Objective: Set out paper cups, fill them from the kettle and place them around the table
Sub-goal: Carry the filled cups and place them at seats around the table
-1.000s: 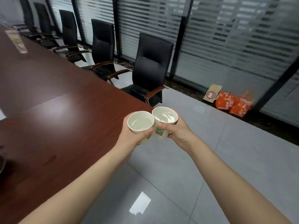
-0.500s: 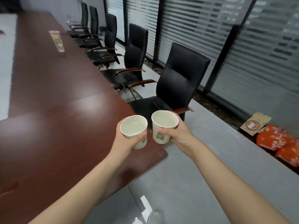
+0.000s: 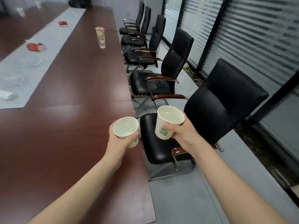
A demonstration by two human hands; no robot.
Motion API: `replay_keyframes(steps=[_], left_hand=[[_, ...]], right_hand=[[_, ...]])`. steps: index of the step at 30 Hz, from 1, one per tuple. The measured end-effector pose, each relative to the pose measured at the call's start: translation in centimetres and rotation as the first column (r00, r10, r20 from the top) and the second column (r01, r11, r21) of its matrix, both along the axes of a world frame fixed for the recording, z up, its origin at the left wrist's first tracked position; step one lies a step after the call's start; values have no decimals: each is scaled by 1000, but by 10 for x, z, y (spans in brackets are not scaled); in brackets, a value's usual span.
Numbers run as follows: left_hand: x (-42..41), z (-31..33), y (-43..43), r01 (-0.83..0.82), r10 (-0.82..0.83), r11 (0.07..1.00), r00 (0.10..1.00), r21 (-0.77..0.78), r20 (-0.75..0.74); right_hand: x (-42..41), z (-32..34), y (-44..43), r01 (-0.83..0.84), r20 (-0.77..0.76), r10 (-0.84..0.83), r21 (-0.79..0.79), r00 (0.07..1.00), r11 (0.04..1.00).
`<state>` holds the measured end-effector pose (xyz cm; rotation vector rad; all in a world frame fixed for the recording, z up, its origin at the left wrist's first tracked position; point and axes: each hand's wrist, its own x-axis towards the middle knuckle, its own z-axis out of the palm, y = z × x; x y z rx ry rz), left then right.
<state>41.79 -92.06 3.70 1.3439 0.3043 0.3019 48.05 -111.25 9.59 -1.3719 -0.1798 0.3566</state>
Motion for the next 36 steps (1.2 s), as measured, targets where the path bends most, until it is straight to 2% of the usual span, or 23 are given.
replay_keyframes(steps=[8,10,14,18,23,30,36], left_hand=[[66,-18,-11,-340,341,940,940,19,-9],[83,-22,-16,-446,446,895,895,24,-8],[107,-29,-21,-598,598,801,801,35,-14],[129,-41,-20,-728,728,685,685,28,-12],[153,-63,-7,-812,811,584,582,22,-54],[175,-107,27,-846,847,527,514,85,-132],[195,-130,49,-862,866,496,482,102,-134]], right_hand=[[118,-14,0,-289,7,290,-44,957,956],[149,-16,5,-399,0,400,-59,917,915],[190,-23,19,-513,23,515,-71,857,856],[219,-35,44,-597,-16,597,-32,802,802],[243,-52,80,-650,-68,649,4,758,760],[268,-84,128,-711,-32,710,-26,704,703],[282,-116,157,-725,-40,725,-1,688,689]])
